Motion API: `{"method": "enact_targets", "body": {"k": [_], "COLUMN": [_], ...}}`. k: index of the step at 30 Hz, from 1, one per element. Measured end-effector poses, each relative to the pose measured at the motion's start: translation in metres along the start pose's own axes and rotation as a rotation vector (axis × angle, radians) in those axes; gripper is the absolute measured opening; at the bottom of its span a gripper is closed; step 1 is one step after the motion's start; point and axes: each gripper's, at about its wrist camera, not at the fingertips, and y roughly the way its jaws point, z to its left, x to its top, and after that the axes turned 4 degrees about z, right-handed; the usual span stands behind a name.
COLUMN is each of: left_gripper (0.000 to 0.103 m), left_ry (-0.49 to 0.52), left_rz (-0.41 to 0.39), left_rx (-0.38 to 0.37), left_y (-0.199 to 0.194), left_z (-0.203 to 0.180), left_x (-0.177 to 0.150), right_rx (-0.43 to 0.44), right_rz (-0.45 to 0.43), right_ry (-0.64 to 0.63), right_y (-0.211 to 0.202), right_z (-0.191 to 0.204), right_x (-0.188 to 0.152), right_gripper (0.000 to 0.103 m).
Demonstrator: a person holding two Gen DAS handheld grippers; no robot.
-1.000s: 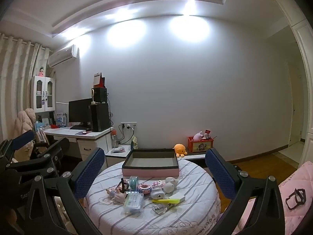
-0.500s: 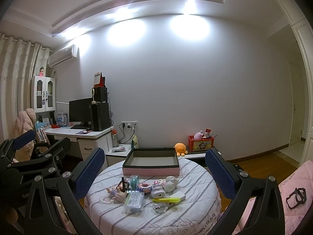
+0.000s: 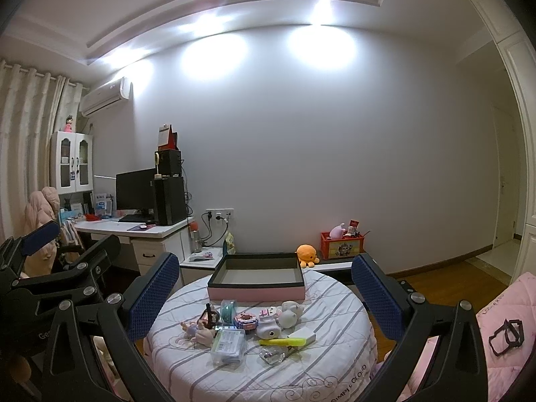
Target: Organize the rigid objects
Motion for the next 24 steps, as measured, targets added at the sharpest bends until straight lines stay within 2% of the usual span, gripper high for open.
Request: {"method": "enact_targets", "body": {"k": [24], "left_gripper": [0.103], "left_ry": [0.01], "left_rz": [-0.021], "left_rx": [0.003], "left_y": [-0.0023], "left_z": [-0.003], "left_x": [0.0026], "right_rx": [-0.012], "right_rz": [-0.004], "right_ry": [0.005], "right_y": [-0.0014], "right_z": [-0.0031], "right_x": [0.0016], "right_gripper": [0.103]}}
